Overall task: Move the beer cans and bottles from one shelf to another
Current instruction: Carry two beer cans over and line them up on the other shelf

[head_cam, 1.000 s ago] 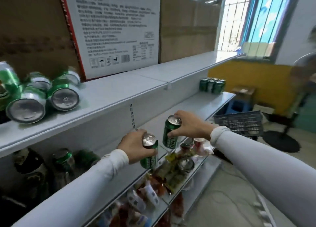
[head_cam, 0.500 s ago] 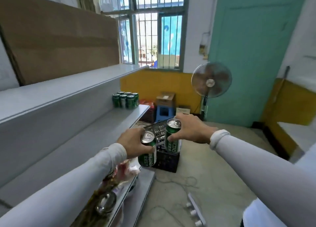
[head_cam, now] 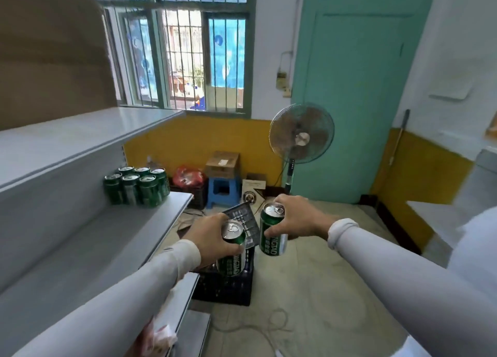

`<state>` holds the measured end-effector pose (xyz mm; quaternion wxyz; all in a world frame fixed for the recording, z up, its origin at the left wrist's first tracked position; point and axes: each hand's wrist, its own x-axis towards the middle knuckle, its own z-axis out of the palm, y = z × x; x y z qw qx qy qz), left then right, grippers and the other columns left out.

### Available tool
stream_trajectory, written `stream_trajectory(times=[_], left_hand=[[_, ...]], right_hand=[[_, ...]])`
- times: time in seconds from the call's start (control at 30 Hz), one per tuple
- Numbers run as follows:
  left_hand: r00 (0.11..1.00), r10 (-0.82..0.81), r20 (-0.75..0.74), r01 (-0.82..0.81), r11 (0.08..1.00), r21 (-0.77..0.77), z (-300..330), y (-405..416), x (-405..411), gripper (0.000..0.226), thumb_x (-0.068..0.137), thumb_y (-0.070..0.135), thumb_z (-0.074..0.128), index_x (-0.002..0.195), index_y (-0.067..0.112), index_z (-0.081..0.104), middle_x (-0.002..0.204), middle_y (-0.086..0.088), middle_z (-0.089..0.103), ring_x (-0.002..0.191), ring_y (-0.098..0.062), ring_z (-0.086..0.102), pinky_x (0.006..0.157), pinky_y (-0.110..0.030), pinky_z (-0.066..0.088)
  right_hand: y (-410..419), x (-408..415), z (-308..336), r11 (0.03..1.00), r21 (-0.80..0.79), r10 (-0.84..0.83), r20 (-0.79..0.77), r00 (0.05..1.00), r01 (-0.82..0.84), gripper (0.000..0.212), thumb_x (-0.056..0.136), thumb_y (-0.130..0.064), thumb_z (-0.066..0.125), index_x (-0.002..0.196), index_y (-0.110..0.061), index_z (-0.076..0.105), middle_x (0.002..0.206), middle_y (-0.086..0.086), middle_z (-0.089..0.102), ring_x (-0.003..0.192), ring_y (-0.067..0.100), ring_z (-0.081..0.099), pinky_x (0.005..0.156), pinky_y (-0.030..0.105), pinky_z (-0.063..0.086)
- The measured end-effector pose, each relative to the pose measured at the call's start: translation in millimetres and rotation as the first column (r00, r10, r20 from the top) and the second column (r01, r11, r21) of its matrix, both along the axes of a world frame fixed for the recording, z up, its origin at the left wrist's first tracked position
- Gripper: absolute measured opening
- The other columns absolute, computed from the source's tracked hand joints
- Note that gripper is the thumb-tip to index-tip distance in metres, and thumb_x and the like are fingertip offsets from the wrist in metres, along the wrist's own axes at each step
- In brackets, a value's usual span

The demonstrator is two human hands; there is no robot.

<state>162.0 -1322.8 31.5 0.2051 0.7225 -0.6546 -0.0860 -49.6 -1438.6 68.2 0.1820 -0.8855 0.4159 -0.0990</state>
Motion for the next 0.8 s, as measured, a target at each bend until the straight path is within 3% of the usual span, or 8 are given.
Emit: stream_trajectory(times=[0.1, 0.23, 0.4, 0.5, 0.67, 0.8], left_hand=[[1.000, -0.010, 0.004, 0.010, 1.000, -0.001, 10.0, -46.6, 34.4, 0.061, 0.054, 0.069, 0.065, 0.092, 0.021, 0.060, 0.087, 0.005, 0.066, 0.080, -0.017, 0.061, 0.075, -0.038, 0.053], [1.000, 0.030, -0.009, -0.030, 1.000, -0.007, 16.9, -93.2, 71.4, 0.063, 0.057, 0.065, 0.071, 0.100, 0.020, 0.062, 0.092, 0.005, 0.068, 0.085, -0.017, 0.062, 0.078, -0.034, 0.053], [0.991, 0.124, -0.052, -0.122, 0.992, 0.034, 2.2, -137.9, 119.5, 0.060, 0.057, 0.064, 0.071, 0.095, 0.019, 0.062, 0.088, 0.004, 0.068, 0.082, -0.017, 0.063, 0.076, -0.036, 0.053], [0.975, 0.222, -0.030, -0.220, 0.973, 0.068, -5.8, -152.7, 146.8, 0.058, 0.058, 0.065, 0.070, 0.088, 0.017, 0.059, 0.080, 0.002, 0.065, 0.076, -0.019, 0.060, 0.071, -0.039, 0.052], [0.872, 0.472, -0.132, -0.466, 0.882, 0.071, -2.4, -161.9, 195.9, 0.068, 0.045, 0.066, 0.068, 0.093, 0.018, 0.062, 0.086, 0.003, 0.068, 0.079, -0.016, 0.065, 0.075, -0.040, 0.056], [0.750, 0.651, -0.118, -0.648, 0.759, 0.067, 15.8, -146.4, 211.3, 0.052, 0.059, 0.050, 0.080, 0.099, 0.022, 0.063, 0.093, 0.006, 0.068, 0.082, -0.014, 0.064, 0.075, -0.028, 0.054]], right_hand=[[-44.4, 32.8, 5.2, 0.999, -0.026, -0.017, 0.020, 1.000, 0.017, 0.082, 0.049, -0.072, 0.075, 0.114, -0.026, 0.055, 0.104, -0.008, 0.066, 0.091, 0.013, 0.062, 0.080, 0.038, 0.058], [-98.3, 78.8, 12.0, 0.998, -0.047, 0.035, 0.002, 0.999, -0.035, 0.075, 0.054, -0.071, 0.077, 0.111, -0.029, 0.055, 0.103, -0.009, 0.065, 0.090, 0.012, 0.061, 0.080, 0.037, 0.057], [-166.1, 143.4, 1.8, 0.986, -0.027, 0.166, -0.029, 0.986, -0.166, 0.085, 0.054, -0.074, 0.075, 0.121, -0.026, 0.054, 0.110, -0.008, 0.064, 0.096, 0.013, 0.060, 0.084, 0.036, 0.055], [-200.8, 189.2, -7.7, 0.959, -0.017, 0.281, -0.038, 0.959, -0.282, 0.081, 0.058, -0.069, 0.078, 0.121, -0.027, 0.052, 0.105, -0.012, 0.062, 0.094, 0.012, 0.060, 0.082, 0.032, 0.053], [-248.8, 276.7, -4.9, 0.858, 0.007, 0.514, -0.007, 0.858, -0.514, 0.090, 0.059, -0.066, 0.079, 0.132, -0.024, 0.049, 0.122, -0.005, 0.063, 0.109, 0.018, 0.060, 0.092, 0.038, 0.052], [-252.9, 340.6, 5.7, 0.729, -0.013, 0.685, 0.027, 0.728, -0.685, 0.092, 0.061, -0.062, 0.081, 0.135, -0.021, 0.048, 0.130, -0.001, 0.060, 0.115, 0.020, 0.057, 0.095, 0.036, 0.049]])
